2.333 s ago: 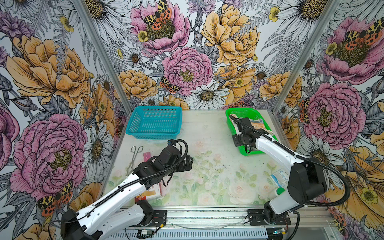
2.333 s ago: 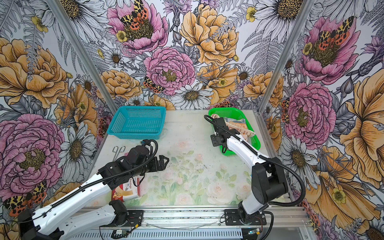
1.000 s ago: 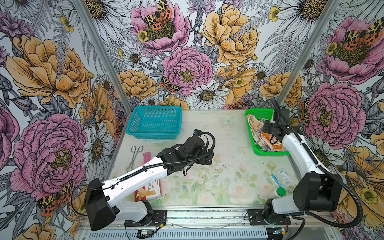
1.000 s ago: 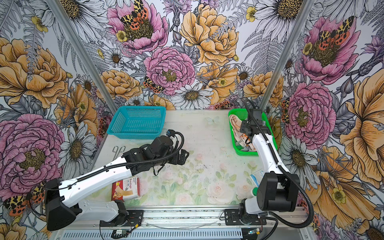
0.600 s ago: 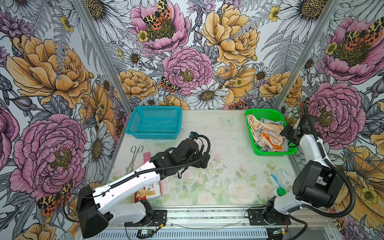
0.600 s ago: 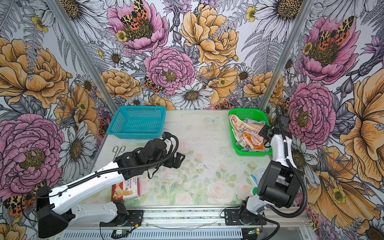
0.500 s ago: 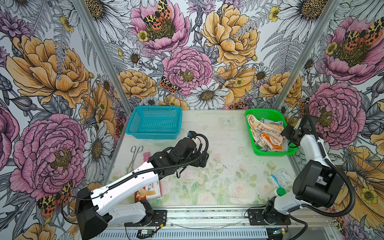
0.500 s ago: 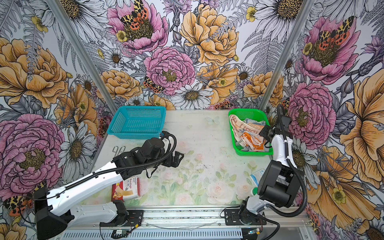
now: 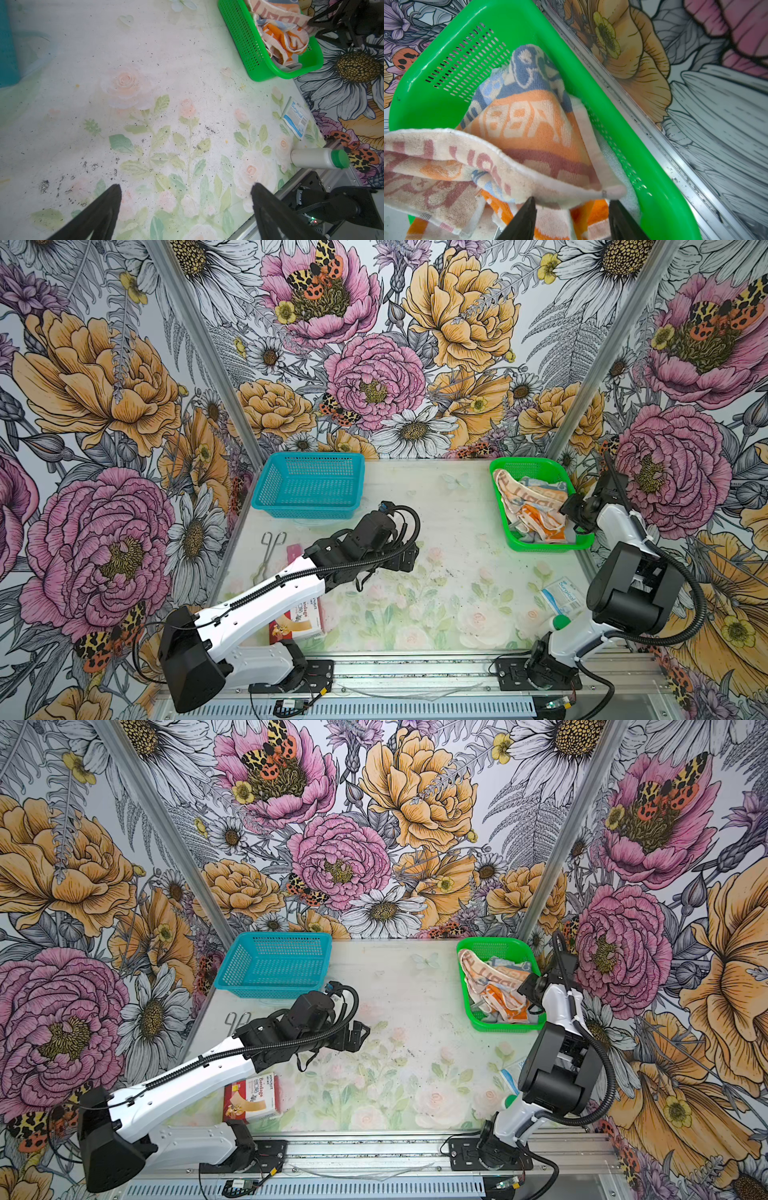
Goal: Fold and stack the towels
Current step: 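Grasp the top printed towel in the green basket with the right gripper, then lift the towel out and lay it on the table with the right gripper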
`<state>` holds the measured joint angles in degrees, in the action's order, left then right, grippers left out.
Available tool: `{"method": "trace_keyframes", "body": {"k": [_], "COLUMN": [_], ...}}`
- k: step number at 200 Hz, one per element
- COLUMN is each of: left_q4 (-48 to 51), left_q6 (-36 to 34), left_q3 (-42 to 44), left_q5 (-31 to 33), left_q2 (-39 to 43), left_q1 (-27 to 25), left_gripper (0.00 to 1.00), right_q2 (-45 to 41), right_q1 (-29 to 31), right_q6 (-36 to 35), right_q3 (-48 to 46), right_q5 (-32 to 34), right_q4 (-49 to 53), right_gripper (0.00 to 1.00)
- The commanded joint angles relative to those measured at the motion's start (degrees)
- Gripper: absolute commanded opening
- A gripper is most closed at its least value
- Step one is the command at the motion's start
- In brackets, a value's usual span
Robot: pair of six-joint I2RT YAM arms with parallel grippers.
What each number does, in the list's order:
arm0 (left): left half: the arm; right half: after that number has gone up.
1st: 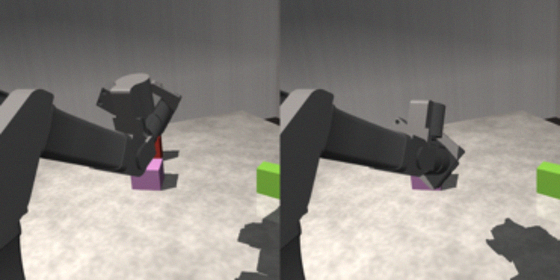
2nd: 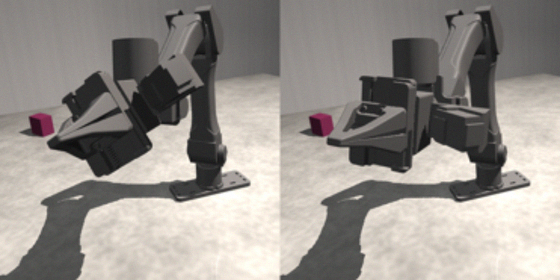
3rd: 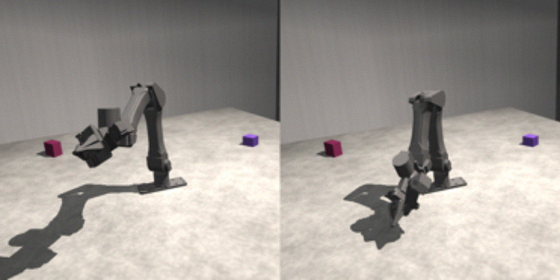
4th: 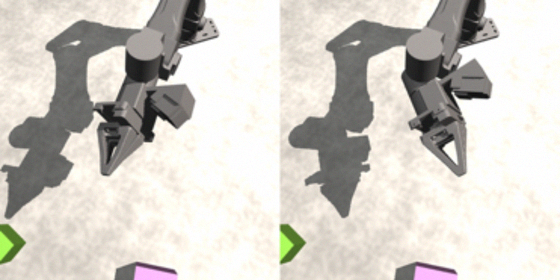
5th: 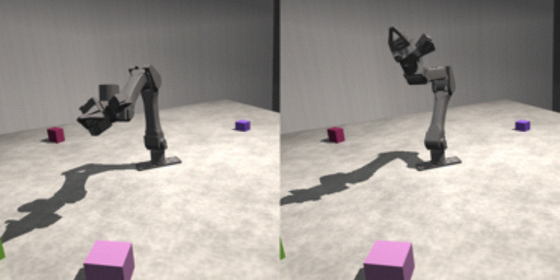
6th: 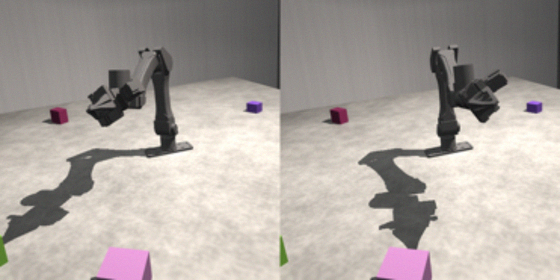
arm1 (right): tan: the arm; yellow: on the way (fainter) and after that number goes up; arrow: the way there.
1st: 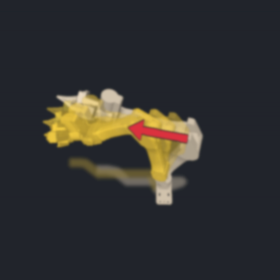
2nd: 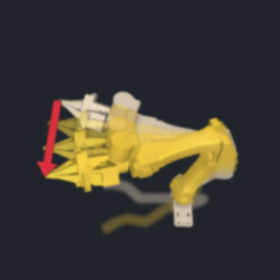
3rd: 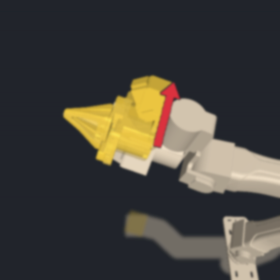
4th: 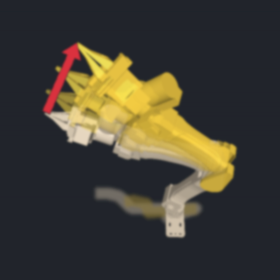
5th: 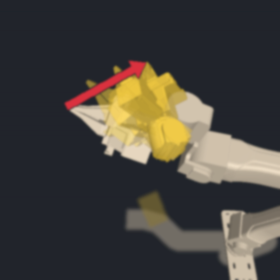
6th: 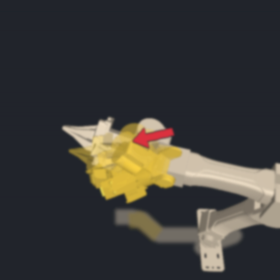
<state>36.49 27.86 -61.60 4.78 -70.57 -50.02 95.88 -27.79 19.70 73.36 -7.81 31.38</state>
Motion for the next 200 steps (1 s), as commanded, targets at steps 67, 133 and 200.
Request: {"method": "trace_keyframes", "body": {"k": [67, 133, 200], "left_q4": [-1.55, -1.49, -0.70], "left_q6": [-0.97, -2.14, -0.76], "left_q3": [-2.57, -2.22, 3.04], "left_q5": [-0.97, 0.78, 1.56], "left_q2": [0.15, 0.91, 8.59], "left_q1": [-0.42, -0.91, 6.12], "left_gripper": [0.99, 0.99, 0.99], "right_q2": [1.36, -12.75, -23.57], "right_q1": [0.73, 12.39, 39.37], "right_q6": [-0.08, -1.10, 3.76], "right_q3": [2.23, 5.92, 10.35], "right_q5": [-1.75, -10.47, -15.00], "right_q4": [-3.18, -2.31, -0.58], "right_gripper": [0.04, 0.00, 0.00]}}
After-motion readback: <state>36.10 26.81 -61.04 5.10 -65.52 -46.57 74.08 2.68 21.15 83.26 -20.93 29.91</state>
